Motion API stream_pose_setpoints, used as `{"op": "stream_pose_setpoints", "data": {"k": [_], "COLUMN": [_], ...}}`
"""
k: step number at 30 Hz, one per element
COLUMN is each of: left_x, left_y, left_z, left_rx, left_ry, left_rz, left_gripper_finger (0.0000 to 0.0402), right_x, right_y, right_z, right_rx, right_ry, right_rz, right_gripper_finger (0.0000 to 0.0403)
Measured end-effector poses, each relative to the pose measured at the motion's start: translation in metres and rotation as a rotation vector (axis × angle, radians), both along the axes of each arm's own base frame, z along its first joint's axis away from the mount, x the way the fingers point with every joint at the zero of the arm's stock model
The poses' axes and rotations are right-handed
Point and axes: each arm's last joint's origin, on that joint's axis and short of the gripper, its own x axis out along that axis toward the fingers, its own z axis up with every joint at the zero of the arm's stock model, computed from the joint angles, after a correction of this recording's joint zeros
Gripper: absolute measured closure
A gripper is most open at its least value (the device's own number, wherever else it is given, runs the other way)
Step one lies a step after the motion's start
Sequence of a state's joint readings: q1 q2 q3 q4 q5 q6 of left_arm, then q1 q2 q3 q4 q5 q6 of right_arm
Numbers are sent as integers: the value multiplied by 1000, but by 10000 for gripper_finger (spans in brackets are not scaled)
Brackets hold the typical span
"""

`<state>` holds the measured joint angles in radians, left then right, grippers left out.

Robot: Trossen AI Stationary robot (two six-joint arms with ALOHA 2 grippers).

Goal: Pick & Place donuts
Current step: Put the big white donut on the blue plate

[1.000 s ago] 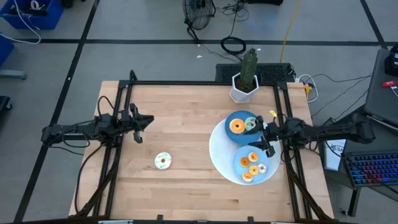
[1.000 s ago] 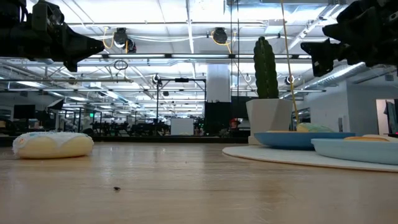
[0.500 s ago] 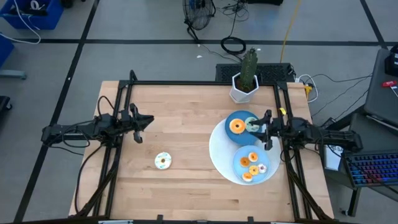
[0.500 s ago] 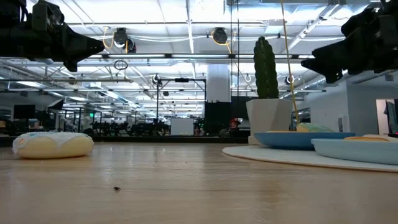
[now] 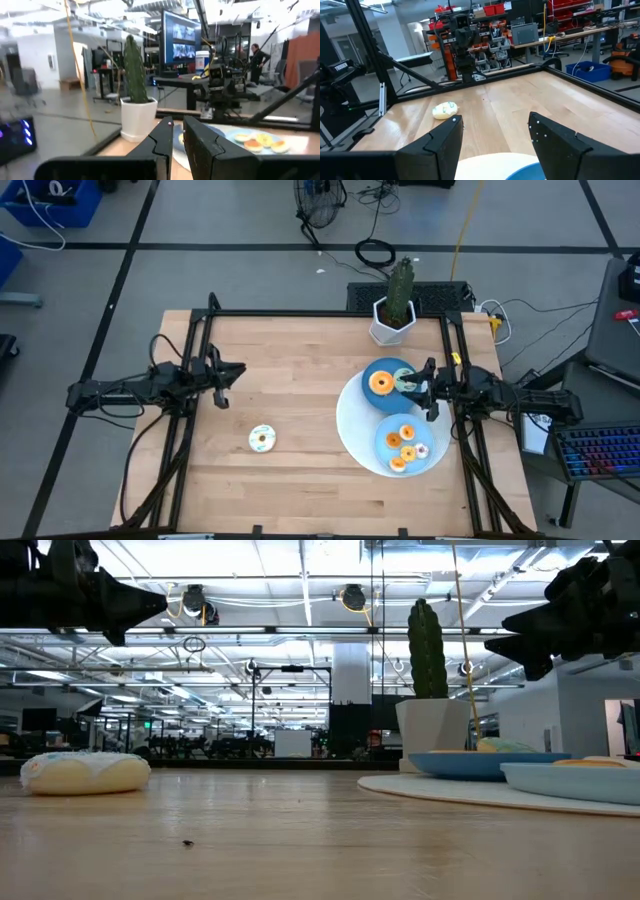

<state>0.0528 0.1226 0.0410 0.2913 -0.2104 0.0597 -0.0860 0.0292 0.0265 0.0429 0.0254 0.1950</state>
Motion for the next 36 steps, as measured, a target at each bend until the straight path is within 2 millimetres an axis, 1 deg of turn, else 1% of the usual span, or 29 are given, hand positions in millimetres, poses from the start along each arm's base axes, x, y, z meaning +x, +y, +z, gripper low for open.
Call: {"op": "stream_pose_setpoints", "data": {"k": [4,6,10,11,14,16,19,21,25,28,32,36], "left_x": [1,1,1,1,2,5,11,16,31,48,76,103], "left_y": [0,0,1,1,1,1,-2,-4,-7,-13,-24,-34], "left_z": [-1,-1,-1,-1,-3,-5,-10,-8,3,16,29,41], "left_rx": [-122,-126,-57,-70,-194,-300,-399,-438,-454,-439,-426,-444], "left_ry": [-21,-25,1,-1,-24,-26,20,59,141,213,395,597], "left_rz": [-25,-23,29,35,11,-39,-129,-149,-140,-174,-216,-189], "left_gripper_finger": [355,355,355,355,355,355,355,355,355,355,355,355], "right_x": [0,0,0,0,0,0,0,0,0,0,0,0], "right_y": [0,0,0,0,0,0,0,0,0,0,0,0], "right_z": [0,0,0,0,0,0,0,0,0,0,0,0], "right_rx": [2,2,2,2,2,2,2,2,2,2,2,2], "right_ry": [0,1,1,1,1,1,1,2,2,2,2,2], "right_rz": [0,0,0,0,0,0,0,0,0,0,0,0], "right_gripper_finger": [190,190,190,190,190,190,190,190,190,190,190,190]}}
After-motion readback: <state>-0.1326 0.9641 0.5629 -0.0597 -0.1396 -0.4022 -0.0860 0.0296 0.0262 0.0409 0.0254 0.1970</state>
